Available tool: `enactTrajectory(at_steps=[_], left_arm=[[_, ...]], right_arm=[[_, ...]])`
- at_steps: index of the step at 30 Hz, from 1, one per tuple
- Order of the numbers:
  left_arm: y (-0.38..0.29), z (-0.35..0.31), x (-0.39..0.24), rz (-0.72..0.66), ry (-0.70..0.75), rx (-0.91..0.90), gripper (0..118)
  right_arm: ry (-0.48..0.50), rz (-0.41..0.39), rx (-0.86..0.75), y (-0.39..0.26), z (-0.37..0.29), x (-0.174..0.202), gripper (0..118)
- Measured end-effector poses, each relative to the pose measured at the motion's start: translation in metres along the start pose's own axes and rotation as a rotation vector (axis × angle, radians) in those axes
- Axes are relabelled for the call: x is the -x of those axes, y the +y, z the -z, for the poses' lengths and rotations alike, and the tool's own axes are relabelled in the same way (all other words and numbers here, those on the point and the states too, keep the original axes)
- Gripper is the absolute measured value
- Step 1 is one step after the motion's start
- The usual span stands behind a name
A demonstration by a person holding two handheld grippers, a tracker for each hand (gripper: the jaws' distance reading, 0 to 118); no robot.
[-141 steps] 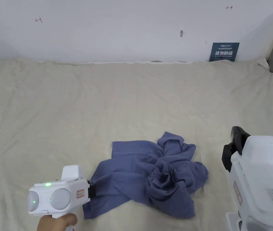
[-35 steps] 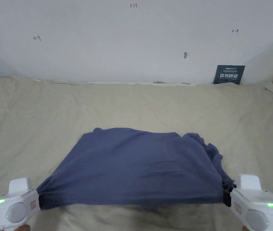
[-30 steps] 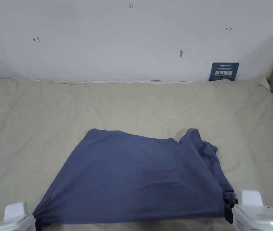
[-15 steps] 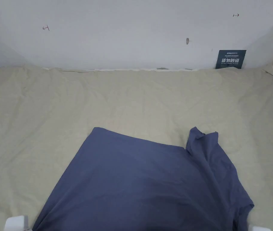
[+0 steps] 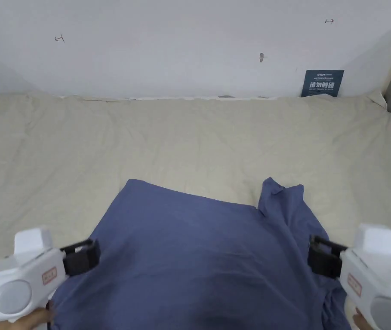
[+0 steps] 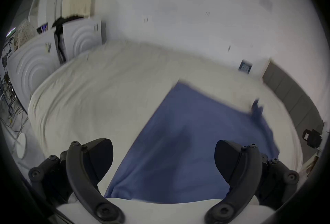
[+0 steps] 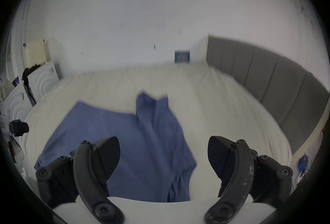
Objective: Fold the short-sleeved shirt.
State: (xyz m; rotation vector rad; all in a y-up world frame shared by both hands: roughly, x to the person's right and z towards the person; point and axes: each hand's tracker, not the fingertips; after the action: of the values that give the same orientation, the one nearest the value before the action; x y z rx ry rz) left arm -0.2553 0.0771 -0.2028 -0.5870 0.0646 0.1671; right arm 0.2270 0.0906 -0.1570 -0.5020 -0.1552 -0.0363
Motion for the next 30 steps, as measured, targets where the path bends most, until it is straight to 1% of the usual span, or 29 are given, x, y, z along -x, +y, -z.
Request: enactTrajectory(at_steps=[2,5,7,8,10,11,12,13,14,15,17,19,21,23,25,26,30], left_arm=[[0.018,-0.012,-0.018,0.004,-0.008,-0.134,116],[0.038,-0.026,-0.039,-0.003,-0.03,-0.282,116],[0.046,-0.033,-0.05,0.007,-0.038,-0.354,111],[0.048,-0.036,-0.056,0.016,-0.041,-0.385,104],[0.05,-0.037,-0.063,0.035,-0.051,-0.432,71],[0.05,-0.036,-0.067,0.045,-0.062,-0.44,50],[0.051,-0.034,-0.07,0.05,-0.075,-0.431,23],[0.051,-0.029,-0.072,0.06,-0.088,-0.426,4],[0.052,-0.025,-0.074,0.066,-0.098,-0.414,0],[0.051,-0.022,-0.076,0.07,-0.092,-0.412,0],[0.053,-0.017,-0.079,0.08,-0.132,-0.398,0],[0.055,-0.01,-0.085,0.111,-0.124,-0.394,0],[0.061,0.0,-0.091,0.161,-0.122,-0.377,0],[0.069,0.014,-0.095,0.181,-0.124,-0.347,0],[0.08,0.037,-0.098,0.19,-0.153,-0.284,0],[0.088,0.056,-0.099,0.203,-0.176,-0.218,0],[0.11,0.132,-0.098,0.24,-0.188,-0.047,0]], right_arm=[[-0.011,-0.013,-0.1,0.02,-0.014,0.009,103],[-0.035,-0.024,-0.213,0.038,-0.031,0.018,103],[-0.046,-0.03,-0.268,0.044,-0.038,0.024,103],[-0.056,-0.034,-0.298,0.046,-0.041,0.026,103],[-0.07,-0.041,-0.326,0.049,-0.042,0.03,102],[-0.074,-0.045,-0.338,0.05,-0.043,0.031,96],[-0.066,-0.044,-0.349,0.051,-0.044,0.031,75],[-0.062,-0.044,-0.361,0.051,-0.045,0.031,50],[-0.064,-0.044,-0.368,0.051,-0.044,0.032,20],[-0.073,-0.051,-0.37,0.052,-0.042,0.034,2],[-0.078,-0.055,-0.372,0.054,-0.039,0.032,2],[-0.062,-0.052,-0.362,0.057,-0.034,0.031,2],[-0.068,-0.06,-0.357,0.059,-0.027,0.031,2],[-0.067,-0.06,-0.353,0.06,-0.022,0.03,2],[-0.065,-0.057,-0.345,0.063,-0.014,0.029,2],[-0.066,-0.058,-0.339,0.063,-0.01,0.029,2],[-0.073,-0.067,-0.311,0.067,0.011,0.028,2]])
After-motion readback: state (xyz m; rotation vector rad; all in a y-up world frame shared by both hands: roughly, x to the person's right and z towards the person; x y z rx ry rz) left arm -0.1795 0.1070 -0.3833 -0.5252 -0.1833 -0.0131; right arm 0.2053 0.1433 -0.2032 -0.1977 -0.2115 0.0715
